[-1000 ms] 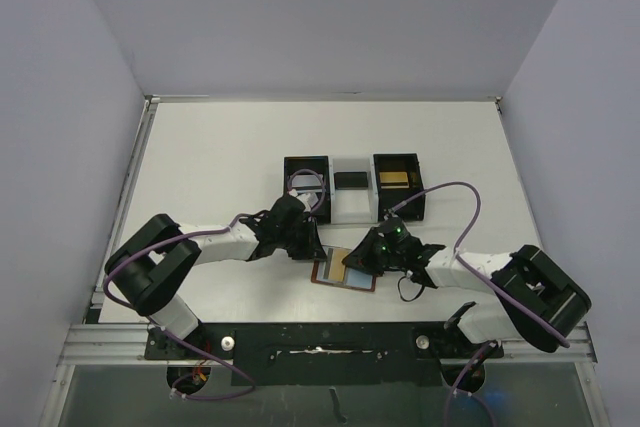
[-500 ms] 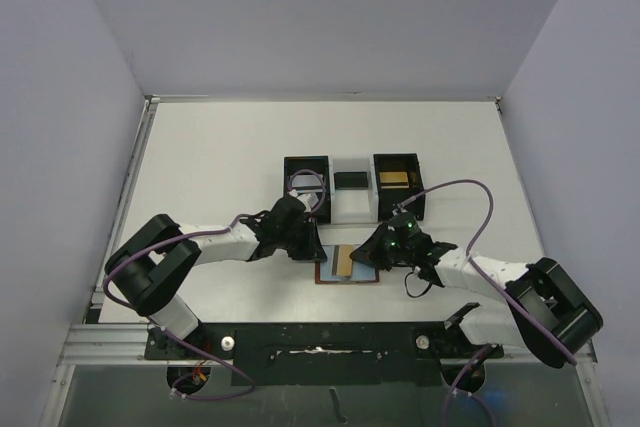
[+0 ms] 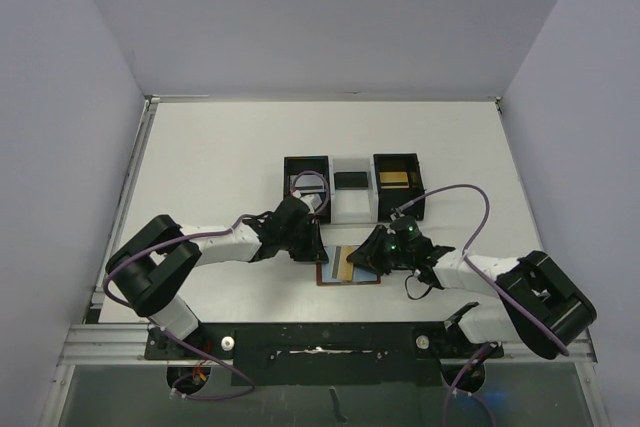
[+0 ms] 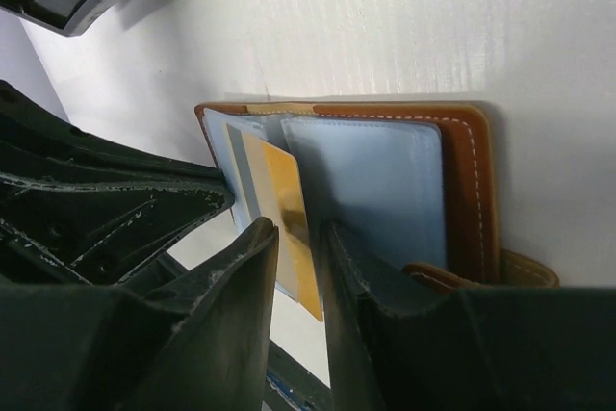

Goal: Take the credit cards out of the card holder

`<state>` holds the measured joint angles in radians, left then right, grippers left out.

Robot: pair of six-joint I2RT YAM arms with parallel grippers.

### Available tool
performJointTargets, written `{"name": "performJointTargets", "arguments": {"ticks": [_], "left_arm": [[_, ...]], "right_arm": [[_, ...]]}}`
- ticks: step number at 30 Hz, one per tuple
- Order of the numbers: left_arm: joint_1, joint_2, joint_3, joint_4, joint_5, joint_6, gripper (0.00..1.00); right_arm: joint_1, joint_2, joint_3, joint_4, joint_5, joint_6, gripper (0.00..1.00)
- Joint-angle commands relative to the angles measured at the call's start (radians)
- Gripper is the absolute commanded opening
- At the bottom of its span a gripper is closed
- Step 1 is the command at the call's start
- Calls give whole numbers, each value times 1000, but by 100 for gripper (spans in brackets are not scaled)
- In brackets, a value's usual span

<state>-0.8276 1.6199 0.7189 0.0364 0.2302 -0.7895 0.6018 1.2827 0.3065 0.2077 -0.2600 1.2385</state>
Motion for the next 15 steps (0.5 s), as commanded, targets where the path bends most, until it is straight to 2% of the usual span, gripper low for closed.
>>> {"name": "performJointTargets", "arguments": {"ticks": [1, 5, 9, 11, 15], "left_arm": [[-8, 17, 28, -36, -17, 16, 9], [-8, 9, 38, -53, -34, 24, 9], [-54, -70, 70, -103, -150, 73, 10], [-58, -101, 77, -117, -182, 76, 12], [-58, -140, 94, -153, -227, 87, 15]], "right_arm": [[-5, 51, 26, 61, -41, -20, 24], [-4, 49, 29, 54, -30, -28, 10], [-8, 20, 50, 15, -46, -92, 2], [-14, 10, 72, -55, -41, -134, 0], [-30, 9, 89, -86, -71, -163, 0]]}}
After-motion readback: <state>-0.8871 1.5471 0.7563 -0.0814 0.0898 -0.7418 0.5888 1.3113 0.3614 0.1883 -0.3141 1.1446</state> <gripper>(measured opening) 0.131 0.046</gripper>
